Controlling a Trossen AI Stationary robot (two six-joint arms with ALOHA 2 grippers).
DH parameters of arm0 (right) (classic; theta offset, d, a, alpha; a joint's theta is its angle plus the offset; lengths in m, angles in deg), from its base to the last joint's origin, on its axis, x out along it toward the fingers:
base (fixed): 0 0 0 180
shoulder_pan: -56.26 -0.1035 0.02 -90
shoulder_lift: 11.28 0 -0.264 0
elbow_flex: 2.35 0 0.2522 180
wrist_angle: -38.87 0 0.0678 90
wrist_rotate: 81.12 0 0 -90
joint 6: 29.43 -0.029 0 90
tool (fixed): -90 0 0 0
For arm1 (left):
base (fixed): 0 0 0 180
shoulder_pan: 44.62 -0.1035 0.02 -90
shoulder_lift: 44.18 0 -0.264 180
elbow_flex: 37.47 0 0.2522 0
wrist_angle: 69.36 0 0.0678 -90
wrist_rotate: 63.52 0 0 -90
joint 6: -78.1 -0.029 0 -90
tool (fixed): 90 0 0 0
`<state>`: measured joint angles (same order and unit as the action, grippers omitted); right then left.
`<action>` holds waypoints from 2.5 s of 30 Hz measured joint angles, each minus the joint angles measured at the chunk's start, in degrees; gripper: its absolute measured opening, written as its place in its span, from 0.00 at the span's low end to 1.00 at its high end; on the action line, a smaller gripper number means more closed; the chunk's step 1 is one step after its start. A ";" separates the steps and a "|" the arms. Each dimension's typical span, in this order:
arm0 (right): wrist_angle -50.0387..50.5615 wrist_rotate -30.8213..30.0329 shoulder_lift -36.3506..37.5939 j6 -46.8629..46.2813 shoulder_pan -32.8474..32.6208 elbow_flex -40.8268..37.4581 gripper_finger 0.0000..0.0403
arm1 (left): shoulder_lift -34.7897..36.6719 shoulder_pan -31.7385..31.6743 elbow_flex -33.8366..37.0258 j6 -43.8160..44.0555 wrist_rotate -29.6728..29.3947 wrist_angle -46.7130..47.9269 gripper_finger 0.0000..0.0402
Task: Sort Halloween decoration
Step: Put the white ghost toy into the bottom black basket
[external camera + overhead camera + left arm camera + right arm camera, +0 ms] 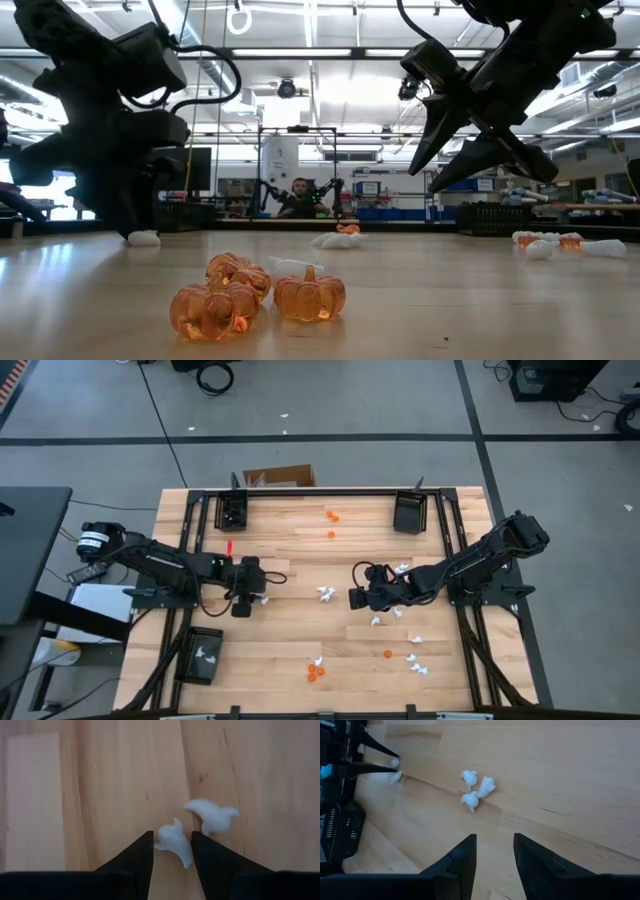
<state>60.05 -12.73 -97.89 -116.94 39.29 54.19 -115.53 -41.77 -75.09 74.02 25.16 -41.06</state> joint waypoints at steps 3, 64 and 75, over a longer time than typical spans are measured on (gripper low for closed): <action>-0.02 0.00 0.00 -0.55 0.00 0.00 0.34 | 0.12 -0.02 -0.19 0.26 0.12 1.74 0.35; -1.35 10.92 0.00 17.02 8.83 -0.02 0.34 | 15.31 12.82 -0.03 29.08 4.32 22.30 0.16; -2.92 10.93 0.00 16.62 9.09 -0.02 0.34 | 10.45 14.66 -0.09 31.80 -4.84 21.05 0.60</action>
<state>57.14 -1.80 -97.89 -100.32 48.38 54.17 -105.08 -27.12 -75.17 105.82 20.32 -20.00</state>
